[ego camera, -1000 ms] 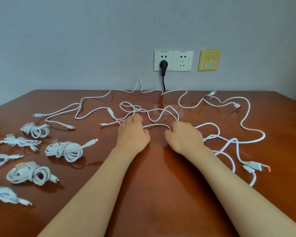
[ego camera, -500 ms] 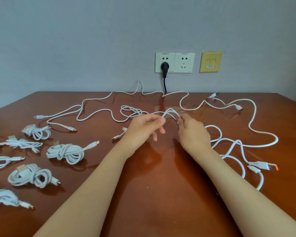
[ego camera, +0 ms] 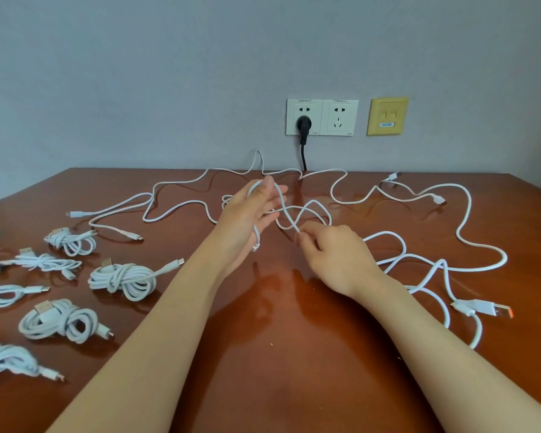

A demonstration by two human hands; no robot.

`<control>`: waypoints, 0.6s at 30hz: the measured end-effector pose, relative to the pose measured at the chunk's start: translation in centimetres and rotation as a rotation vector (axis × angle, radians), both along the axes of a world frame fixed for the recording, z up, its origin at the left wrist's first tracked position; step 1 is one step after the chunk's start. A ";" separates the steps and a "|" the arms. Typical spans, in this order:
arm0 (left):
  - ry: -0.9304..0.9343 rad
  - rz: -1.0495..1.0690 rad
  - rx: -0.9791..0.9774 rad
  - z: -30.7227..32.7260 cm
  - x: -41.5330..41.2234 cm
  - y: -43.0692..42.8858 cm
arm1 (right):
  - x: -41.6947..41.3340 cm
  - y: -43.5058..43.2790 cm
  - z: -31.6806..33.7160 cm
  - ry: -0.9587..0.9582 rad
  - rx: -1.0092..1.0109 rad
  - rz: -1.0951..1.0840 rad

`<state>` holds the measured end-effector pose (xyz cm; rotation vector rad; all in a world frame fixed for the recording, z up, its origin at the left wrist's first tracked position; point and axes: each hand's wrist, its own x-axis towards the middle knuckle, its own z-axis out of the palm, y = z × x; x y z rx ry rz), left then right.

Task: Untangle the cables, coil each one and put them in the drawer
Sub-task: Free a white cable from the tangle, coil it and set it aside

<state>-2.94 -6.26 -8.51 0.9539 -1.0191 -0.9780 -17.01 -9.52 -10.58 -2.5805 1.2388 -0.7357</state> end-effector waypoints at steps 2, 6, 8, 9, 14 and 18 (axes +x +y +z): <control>0.103 -0.112 0.001 0.1 0.2 0.1 | 0.1 0.2 -0.1 0.034 -0.024 0.064; 0.125 -0.198 0.071 -0.2 0.7 0.2 | 0.1 0.3 -0.2 0.088 -0.032 0.129; 0.117 -0.180 0.120 -0.4 0.8 0.3 | 0.1 0.4 -0.3 0.121 -0.015 0.170; 0.138 -0.169 0.137 -0.4 0.8 0.4 | 0.1 0.4 -0.3 0.130 -0.010 0.188; 0.485 -0.086 0.126 0.4 0.9 0.2 | 0.3 0.7 0.2 0.105 -0.129 0.174; 0.579 -0.077 0.170 -0.2 0.8 -0.1 | 0.5 1.0 0.1 0.195 -0.210 0.153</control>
